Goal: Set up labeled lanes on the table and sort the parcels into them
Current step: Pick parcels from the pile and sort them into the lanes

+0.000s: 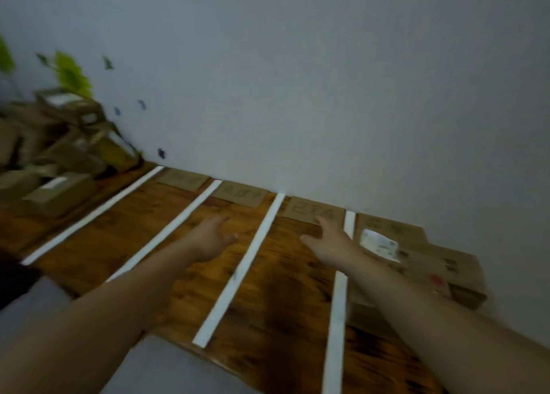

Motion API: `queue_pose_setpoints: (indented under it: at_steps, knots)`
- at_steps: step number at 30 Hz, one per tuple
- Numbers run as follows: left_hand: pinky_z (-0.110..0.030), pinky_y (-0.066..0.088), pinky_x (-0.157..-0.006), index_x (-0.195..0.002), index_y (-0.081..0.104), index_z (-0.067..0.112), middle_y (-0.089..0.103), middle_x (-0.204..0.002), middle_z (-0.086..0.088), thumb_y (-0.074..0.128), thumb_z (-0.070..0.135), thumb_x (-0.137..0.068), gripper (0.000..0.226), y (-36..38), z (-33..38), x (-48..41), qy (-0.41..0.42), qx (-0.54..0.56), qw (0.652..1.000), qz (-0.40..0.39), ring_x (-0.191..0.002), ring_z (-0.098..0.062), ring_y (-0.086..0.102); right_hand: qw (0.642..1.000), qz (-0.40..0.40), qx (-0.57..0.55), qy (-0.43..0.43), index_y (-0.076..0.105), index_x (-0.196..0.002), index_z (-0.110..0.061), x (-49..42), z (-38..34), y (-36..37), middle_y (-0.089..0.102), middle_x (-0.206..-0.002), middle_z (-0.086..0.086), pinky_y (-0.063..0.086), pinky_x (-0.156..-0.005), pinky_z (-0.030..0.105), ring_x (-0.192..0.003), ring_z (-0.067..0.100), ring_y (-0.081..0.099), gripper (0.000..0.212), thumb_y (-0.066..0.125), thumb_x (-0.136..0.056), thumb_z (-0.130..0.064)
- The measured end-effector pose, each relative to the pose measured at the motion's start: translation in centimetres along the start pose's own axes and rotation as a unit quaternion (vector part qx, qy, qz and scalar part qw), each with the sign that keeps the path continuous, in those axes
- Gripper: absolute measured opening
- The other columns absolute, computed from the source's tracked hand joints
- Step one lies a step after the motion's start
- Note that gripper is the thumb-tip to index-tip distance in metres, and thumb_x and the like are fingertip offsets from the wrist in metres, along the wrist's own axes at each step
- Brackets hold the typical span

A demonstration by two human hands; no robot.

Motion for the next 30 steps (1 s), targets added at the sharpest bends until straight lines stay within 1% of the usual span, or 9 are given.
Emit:
queue_pose_setpoints:
  at_steps: [2,7,10,11,14,19,23,27,30]
  knots:
    - [-0.034,0.035,-0.102,-0.146,0.029,0.024,0.028,-0.153,-0.005,0.059,0.040,-0.089,0.067,-4.0,-3.7,0.7,-0.002,0.003,1.000,0.029,-0.135,-0.025,0.034,1.000,-0.011,-0.002,-0.022,0.023,-0.151,-0.024,-0.7,-4.9,2.8,0.020,-0.157,0.004,0.038,-0.103,0.037,-0.138,0.028,0.031,0.073,0.057,-0.090,-0.049]
    - [-0.035,0.029,-0.109,-0.147,0.025,0.022,0.022,-0.155,-0.005,0.058,0.041,-0.089,0.069,-13.7,-14.2,2.2,-0.011,-0.009,0.998,0.059,-0.139,-0.025,0.028,0.997,-0.021,0.026,-0.074,0.025,-0.150,-0.021,-2.0,-16.6,10.8,0.023,-0.157,0.006,0.033,-0.108,0.037,-0.139,0.027,0.030,0.073,0.057,-0.090,-0.049]
    - [-0.034,0.029,-0.108,-0.148,0.024,0.023,0.022,-0.155,-0.004,0.058,0.043,-0.089,0.070,-19.3,-20.1,3.2,-0.031,-0.012,0.997,0.070,-0.140,-0.024,0.027,0.994,-0.029,0.038,-0.100,0.026,-0.150,-0.023,-2.6,-22.9,15.2,0.025,-0.156,0.004,0.045,-0.088,0.027,-0.134,0.025,0.037,0.072,0.057,-0.090,-0.049]
    - [-0.035,0.029,-0.108,-0.148,0.024,0.024,0.021,-0.156,-0.003,0.058,0.043,-0.089,0.071,-21.1,-22.0,3.5,-0.040,-0.008,0.997,0.072,-0.140,-0.024,0.026,0.993,-0.030,0.041,-0.111,0.027,-0.149,-0.023,-2.8,-24.8,16.5,0.026,-0.156,0.004,0.045,-0.087,0.026,-0.133,0.025,0.038,0.072,0.058,-0.090,-0.049]
    - [-0.038,0.031,-0.110,-0.148,0.022,0.025,0.019,-0.156,-0.002,0.057,0.045,-0.089,0.072,-25.8,-27.1,3.9,-0.055,-0.006,0.995,0.083,-0.140,-0.023,0.025,0.987,-0.036,0.073,-0.140,0.027,-0.149,-0.020,-4.1,-30.2,20.3,0.028,-0.154,0.007,0.037,-0.107,0.037,-0.135,0.027,0.037,0.074,0.058,-0.089,-0.050]
    - [-0.032,0.038,-0.101,-0.147,0.026,0.021,0.029,-0.151,-0.007,0.061,0.038,-0.088,0.070,-31.4,-35.3,2.8,-0.085,0.046,0.990,0.104,-0.134,-0.025,0.035,0.982,-0.077,0.081,-0.155,0.024,-0.150,-0.023,-8.1,-37.7,26.5,0.025,-0.156,0.006,0.034,-0.103,0.033,-0.138,0.027,0.033,0.077,0.057,-0.088,-0.054]
    - [-0.038,0.038,-0.105,-0.146,0.029,0.022,0.032,-0.149,-0.006,0.064,0.036,-0.086,0.071,-34.6,-42.0,0.0,-0.113,0.056,0.988,0.092,-0.132,-0.023,0.037,0.976,-0.111,0.067,-0.174,0.024,-0.151,-0.023,-12.5,-42.8,32.8,0.022,-0.157,0.006,0.033,-0.105,0.034,-0.139,0.027,0.031,0.076,0.057,-0.089,-0.052]
    - [-0.034,0.040,-0.098,-0.147,0.025,0.025,0.030,-0.151,-0.007,0.063,0.037,-0.087,0.072,-38.1,-48.1,-4.5,-0.155,0.058,0.981,0.099,-0.132,-0.023,0.038,0.971,-0.141,0.050,-0.186,0.023,-0.151,-0.022,-18.3,-47.8,39.8,0.021,-0.157,0.006,0.038,-0.098,0.031,-0.132,0.023,0.037,0.075,0.056,-0.091,-0.050]
    - [-0.024,0.044,-0.082,-0.144,0.030,0.025,0.040,-0.144,-0.005,0.062,0.033,-0.088,0.065,-39.9,-52.1,-7.8,-0.162,0.080,0.980,0.089,-0.116,-0.013,0.046,0.968,-0.174,0.039,-0.175,0.022,-0.151,-0.021,-22.7,-51.6,44.9,0.023,-0.156,0.006,0.037,-0.096,0.030,-0.134,0.025,0.036,0.074,0.055,-0.091,-0.049]
Point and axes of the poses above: each hand's wrist, its own x-axis away from the middle knuckle, its own y-axis out of the palm, z = x × y, the point moved 1 cm from there along -x, towards the middle knuckle
